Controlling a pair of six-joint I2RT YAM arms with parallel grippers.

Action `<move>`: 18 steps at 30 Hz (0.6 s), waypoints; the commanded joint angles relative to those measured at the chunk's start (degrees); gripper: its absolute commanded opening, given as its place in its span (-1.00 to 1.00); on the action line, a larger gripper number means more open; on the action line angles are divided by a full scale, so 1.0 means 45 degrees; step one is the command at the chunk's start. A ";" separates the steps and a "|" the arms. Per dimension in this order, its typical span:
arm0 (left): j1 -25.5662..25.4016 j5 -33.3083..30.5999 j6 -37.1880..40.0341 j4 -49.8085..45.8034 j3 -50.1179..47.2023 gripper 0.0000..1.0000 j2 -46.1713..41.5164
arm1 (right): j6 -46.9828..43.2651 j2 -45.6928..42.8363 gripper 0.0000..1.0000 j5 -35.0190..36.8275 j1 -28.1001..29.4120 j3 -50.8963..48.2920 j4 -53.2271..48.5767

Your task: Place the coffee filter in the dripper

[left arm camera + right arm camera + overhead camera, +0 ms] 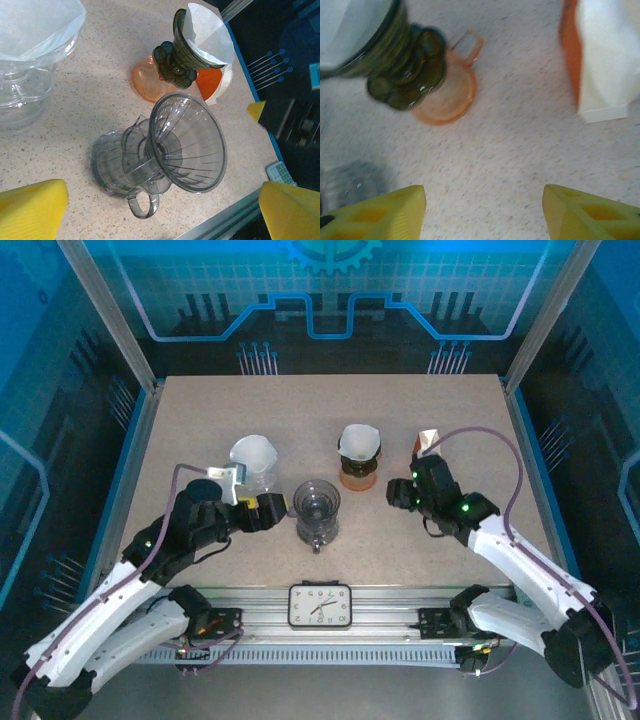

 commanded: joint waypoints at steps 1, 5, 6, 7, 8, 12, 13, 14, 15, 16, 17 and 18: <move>-0.0053 -0.0545 -0.0086 0.0136 -0.0509 0.98 -0.0586 | -0.0845 0.0889 0.25 0.0023 -0.1096 0.0936 -0.1150; -0.0053 -0.0616 -0.0189 0.0106 -0.1033 0.98 -0.0955 | -0.1517 0.2158 0.20 0.0223 -0.2187 0.1889 -0.0919; -0.0057 -0.0642 -0.0204 0.0101 -0.1097 0.98 -0.0987 | -0.1589 0.2446 0.19 0.0308 -0.2349 0.2133 -0.0886; -0.0056 -0.0662 -0.0226 0.0106 -0.1153 0.98 -0.0979 | -0.1750 0.2758 0.16 0.0305 -0.2531 0.2380 -0.0789; -0.0058 -0.0677 -0.0230 0.0117 -0.1202 0.98 -0.0976 | -0.1917 0.3127 0.14 0.0337 -0.2624 0.2622 -0.0658; -0.0053 -0.0810 -0.0263 0.0130 -0.1348 0.98 -0.0971 | -0.2376 0.4693 -0.02 0.0195 -0.3036 0.3596 -0.0430; -0.0053 -0.0883 -0.0264 0.0101 -0.1377 0.98 -0.0961 | -0.2485 0.5099 -0.06 0.0190 -0.3078 0.3803 -0.0410; -0.0053 -0.0936 -0.0295 0.0058 -0.1405 0.98 -0.0972 | -0.2558 0.5480 -0.11 0.0286 -0.3103 0.4035 -0.0450; -0.0055 -0.0982 -0.0308 0.0010 -0.1427 0.98 -0.0959 | -0.2607 0.5789 -0.15 0.0340 -0.3152 0.4206 -0.0487; -0.0040 -0.1036 -0.0313 -0.0021 -0.1454 0.98 -0.0977 | -0.2652 0.6078 -0.19 0.0393 -0.3195 0.4353 -0.0511; -0.0050 -0.1099 -0.0340 -0.0074 -0.1475 0.98 -0.0972 | -0.2690 0.6371 -0.22 0.0411 -0.3226 0.4481 -0.0533; -0.0036 -0.1130 -0.0362 -0.0096 -0.1493 0.98 -0.0959 | -0.2725 0.6572 -0.24 0.0445 -0.3253 0.4566 -0.0531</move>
